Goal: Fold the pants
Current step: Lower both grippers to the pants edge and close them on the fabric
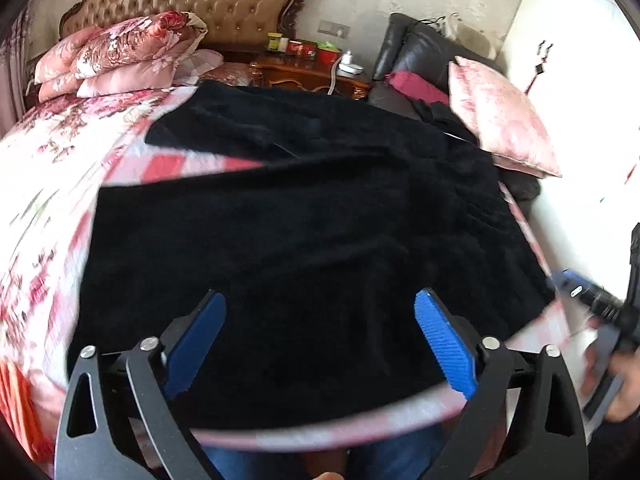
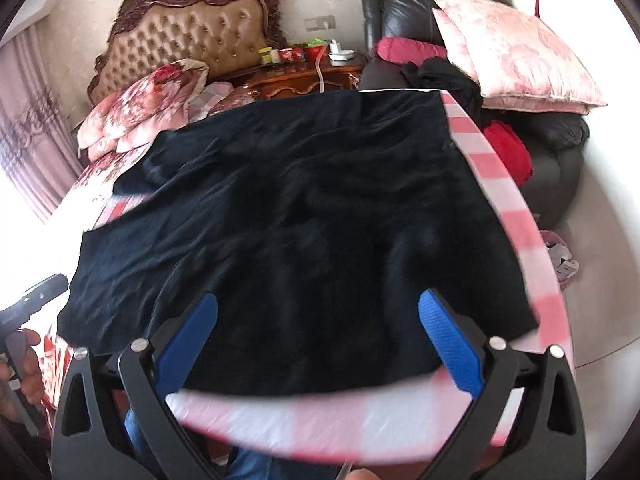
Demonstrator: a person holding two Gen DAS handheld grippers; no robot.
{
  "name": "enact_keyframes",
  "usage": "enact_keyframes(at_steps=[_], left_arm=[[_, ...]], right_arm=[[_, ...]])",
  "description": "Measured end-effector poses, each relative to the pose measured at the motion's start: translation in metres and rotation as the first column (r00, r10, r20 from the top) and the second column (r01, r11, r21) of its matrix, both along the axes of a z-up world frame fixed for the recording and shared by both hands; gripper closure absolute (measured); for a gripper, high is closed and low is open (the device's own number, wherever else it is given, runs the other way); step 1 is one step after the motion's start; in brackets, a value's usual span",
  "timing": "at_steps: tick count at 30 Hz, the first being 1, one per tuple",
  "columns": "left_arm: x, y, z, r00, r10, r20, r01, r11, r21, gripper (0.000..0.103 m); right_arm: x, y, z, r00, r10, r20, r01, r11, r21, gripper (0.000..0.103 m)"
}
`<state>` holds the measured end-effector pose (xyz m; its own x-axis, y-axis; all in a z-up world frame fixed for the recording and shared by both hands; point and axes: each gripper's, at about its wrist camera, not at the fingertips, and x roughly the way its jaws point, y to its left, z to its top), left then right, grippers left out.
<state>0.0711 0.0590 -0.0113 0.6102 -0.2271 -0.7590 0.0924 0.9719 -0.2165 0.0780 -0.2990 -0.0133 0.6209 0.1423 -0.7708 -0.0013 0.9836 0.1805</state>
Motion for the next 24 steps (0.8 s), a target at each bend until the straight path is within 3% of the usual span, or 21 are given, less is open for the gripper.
enact_keyframes(at_steps=[6,12,17,19,23,24], left_arm=[[0.098,0.049,0.002,0.999,-0.054,-0.001,0.054,0.999,-0.006,0.013],[0.245,0.122,0.0,0.998,-0.02,-0.059,0.02,1.0,-0.009,0.012],[0.361,0.173,-0.012,0.991,0.05,-0.121,-0.051,0.999,-0.001,0.015],[0.405,0.184,-0.023,0.986,0.066,-0.155,-0.069,0.997,-0.019,0.023],[0.458,0.189,-0.04,0.974,0.099,-0.202,-0.111,0.993,-0.047,0.025],[0.468,0.189,-0.044,0.972,0.107,-0.209,-0.119,0.992,-0.045,0.025]], right_arm=[[0.109,-0.059,0.002,0.999,-0.039,-0.028,0.039,0.999,0.002,0.002],[0.24,-0.112,-0.019,0.992,-0.071,-0.102,0.077,0.995,0.059,0.002],[0.31,-0.133,-0.03,0.992,-0.05,-0.113,0.059,0.995,0.076,0.002],[0.335,-0.145,-0.037,0.99,-0.059,-0.13,0.074,0.99,0.117,0.002],[0.368,-0.155,-0.047,0.988,-0.056,-0.147,0.08,0.983,0.168,0.002],[0.375,-0.158,-0.05,0.986,-0.052,-0.156,0.082,0.977,0.196,0.006]])
